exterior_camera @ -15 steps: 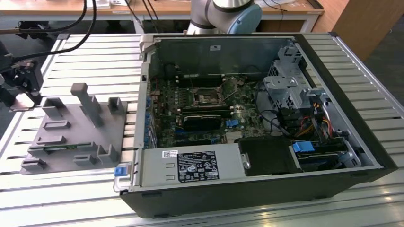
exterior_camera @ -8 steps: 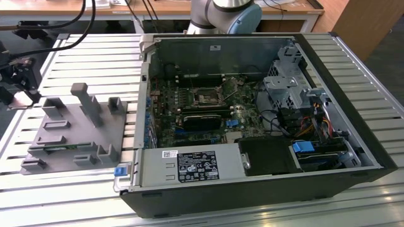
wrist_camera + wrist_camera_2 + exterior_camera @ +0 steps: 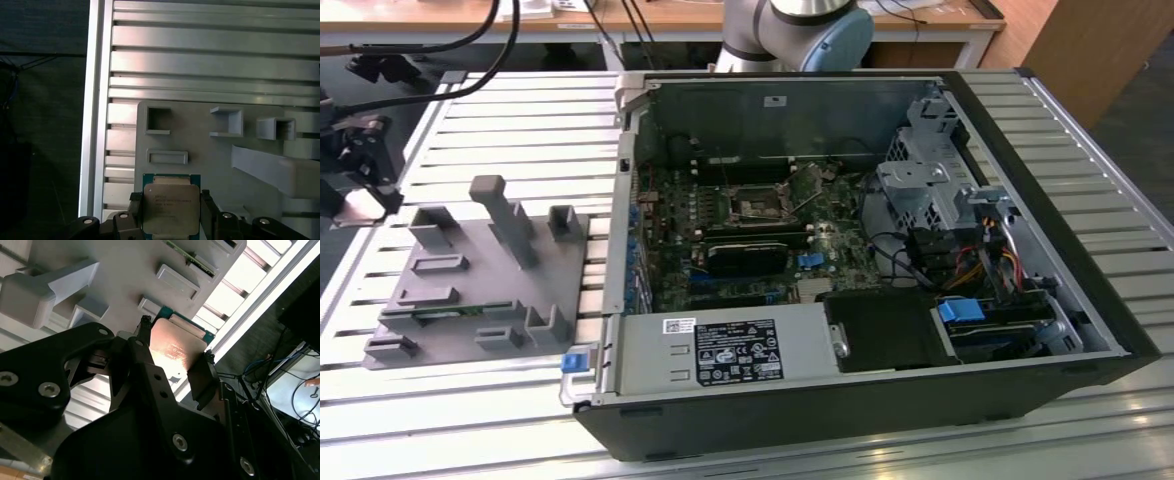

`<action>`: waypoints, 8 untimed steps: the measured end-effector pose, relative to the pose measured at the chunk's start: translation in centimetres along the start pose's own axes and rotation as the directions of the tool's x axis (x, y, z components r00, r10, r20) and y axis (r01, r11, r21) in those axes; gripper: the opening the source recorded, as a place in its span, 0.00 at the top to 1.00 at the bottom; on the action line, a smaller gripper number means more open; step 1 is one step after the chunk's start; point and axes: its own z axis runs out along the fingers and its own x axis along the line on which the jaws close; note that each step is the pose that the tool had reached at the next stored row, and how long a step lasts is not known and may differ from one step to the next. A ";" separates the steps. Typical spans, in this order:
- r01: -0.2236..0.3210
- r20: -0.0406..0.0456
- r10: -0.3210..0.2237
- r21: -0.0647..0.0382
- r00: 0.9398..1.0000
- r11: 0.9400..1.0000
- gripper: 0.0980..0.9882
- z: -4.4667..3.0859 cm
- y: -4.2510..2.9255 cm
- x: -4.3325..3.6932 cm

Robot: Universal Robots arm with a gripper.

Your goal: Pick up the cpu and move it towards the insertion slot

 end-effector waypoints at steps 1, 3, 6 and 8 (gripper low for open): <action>0.000 0.000 0.000 0.000 1.000 1.000 0.50 -0.09 0.01 0.00; 0.000 0.000 0.000 0.000 1.000 1.000 0.50 -0.27 0.02 0.00; 0.000 0.000 0.000 0.000 1.000 1.000 0.50 -0.51 0.04 0.00; 0.000 0.000 0.000 0.000 1.000 1.000 0.50 -0.64 0.05 0.00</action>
